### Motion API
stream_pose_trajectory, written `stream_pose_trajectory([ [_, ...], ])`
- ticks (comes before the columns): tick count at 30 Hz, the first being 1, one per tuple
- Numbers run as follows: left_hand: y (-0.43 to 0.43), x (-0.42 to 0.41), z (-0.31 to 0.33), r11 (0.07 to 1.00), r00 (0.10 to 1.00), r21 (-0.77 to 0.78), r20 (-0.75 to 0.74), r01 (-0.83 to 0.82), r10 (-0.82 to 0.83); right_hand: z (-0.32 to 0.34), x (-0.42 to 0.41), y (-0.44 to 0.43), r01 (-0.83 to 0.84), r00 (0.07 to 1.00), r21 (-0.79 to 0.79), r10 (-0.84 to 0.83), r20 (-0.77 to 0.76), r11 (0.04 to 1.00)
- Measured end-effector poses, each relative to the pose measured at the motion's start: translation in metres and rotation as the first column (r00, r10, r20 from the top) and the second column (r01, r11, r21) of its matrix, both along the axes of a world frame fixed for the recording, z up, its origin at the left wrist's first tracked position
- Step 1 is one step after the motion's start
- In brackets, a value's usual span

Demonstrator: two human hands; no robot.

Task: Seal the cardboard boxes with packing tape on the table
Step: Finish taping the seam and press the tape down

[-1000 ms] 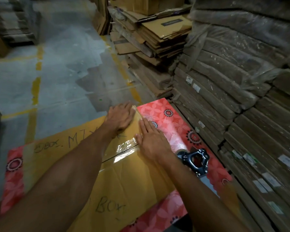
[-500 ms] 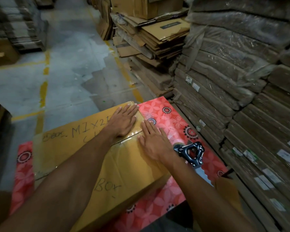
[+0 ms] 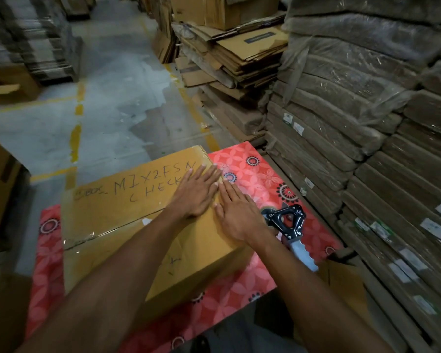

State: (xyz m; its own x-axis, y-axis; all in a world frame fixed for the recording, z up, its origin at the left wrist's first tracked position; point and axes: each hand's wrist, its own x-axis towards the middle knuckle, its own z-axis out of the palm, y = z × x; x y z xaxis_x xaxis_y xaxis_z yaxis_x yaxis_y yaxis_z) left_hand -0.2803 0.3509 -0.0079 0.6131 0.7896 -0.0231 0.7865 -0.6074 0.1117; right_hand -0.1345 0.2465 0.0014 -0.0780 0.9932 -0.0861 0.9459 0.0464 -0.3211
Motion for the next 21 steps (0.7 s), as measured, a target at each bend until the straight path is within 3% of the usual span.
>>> stream_pose_trajectory([
  [7, -0.005, 0.005, 0.004, 0.996, 0.996, 0.002, 0.003, -0.084, 0.084, -0.009, 0.014, -0.075, 0.08, 0.997, 0.102, -0.079, -0.022, 0.992],
  [12, -0.024, -0.001, 0.005, 0.961, 0.961, -0.012, 0.02, -0.276, 0.276, -0.024, 0.006, -0.096, 0.183, 0.979, 0.149, -0.166, -0.12, 0.972],
  [21, -0.082, -0.093, 0.006, 0.92, 0.918, -0.028, 0.059, -0.39, 0.391, -0.03, 0.007, -0.092, 0.17, 0.969, 0.168, -0.133, -0.208, 0.971],
])
